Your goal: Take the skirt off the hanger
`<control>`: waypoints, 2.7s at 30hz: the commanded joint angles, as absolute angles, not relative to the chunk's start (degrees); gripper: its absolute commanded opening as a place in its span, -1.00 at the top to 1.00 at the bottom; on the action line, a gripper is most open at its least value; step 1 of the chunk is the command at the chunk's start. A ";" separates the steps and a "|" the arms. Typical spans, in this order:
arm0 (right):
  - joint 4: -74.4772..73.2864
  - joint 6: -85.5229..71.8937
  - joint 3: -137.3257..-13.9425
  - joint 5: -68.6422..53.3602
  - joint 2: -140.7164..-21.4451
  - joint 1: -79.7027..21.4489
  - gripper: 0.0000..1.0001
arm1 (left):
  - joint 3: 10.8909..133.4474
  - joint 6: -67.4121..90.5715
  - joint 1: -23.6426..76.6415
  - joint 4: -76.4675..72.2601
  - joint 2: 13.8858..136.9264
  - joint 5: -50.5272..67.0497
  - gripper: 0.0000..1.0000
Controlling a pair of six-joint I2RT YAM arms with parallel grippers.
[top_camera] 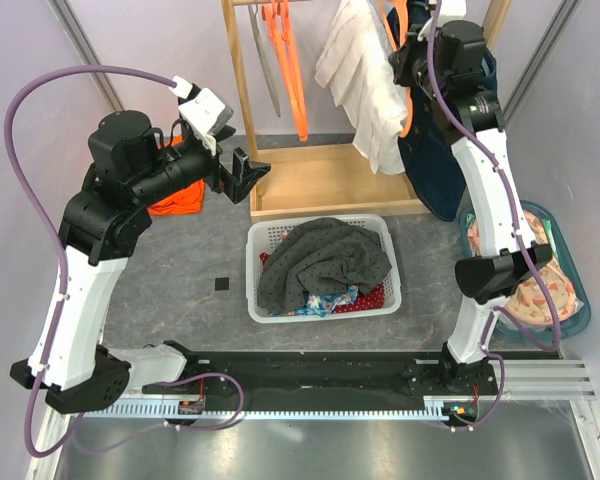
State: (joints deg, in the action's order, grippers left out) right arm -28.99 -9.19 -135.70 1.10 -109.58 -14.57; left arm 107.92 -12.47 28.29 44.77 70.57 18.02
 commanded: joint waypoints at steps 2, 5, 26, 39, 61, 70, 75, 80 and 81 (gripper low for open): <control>-20.03 -12.83 -139.14 -2.46 -98.19 -14.33 1.00 | 107.32 -11.60 28.04 44.91 68.56 19.42 -0.99; -23.97 -13.36 -135.72 -4.74 -95.03 -14.33 1.00 | 107.14 -10.64 28.04 45.09 68.29 20.74 -0.99; -41.48 -15.91 -110.04 -21.61 -63.11 -18.28 1.00 | 102.30 4.05 28.12 33.49 74.61 32.09 -0.99; -42.37 -19.42 -107.14 -27.33 -56.60 -18.28 1.00 | 103.10 6.59 28.91 29.18 79.54 38.50 -0.99; -47.37 -12.58 -99.32 -12.68 -59.59 -18.28 1.00 | 145.60 8.78 31.03 32.45 86.57 45.44 0.97; -50.18 -10.64 -96.94 -0.45 -62.05 -18.28 1.00 | 148.28 8.79 30.94 32.69 85.26 44.04 0.97; -49.83 -10.72 -98.26 -0.35 -62.66 -18.28 1.00 | 140.29 9.32 31.03 33.22 83.24 45.88 0.97; -49.83 -10.28 -100.54 0.78 -64.33 -18.28 1.00 | 132.55 6.25 32.43 34.27 82.18 43.77 0.97; -49.57 -10.28 -100.98 1.05 -64.60 -18.28 1.00 | 131.67 4.76 33.04 34.45 82.00 43.07 0.97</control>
State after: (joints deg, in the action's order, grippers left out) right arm -51.94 -11.11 -97.27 -1.85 -63.99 -18.26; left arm 135.48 7.49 31.48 34.41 81.56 45.30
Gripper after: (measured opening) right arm 0.055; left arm 0.037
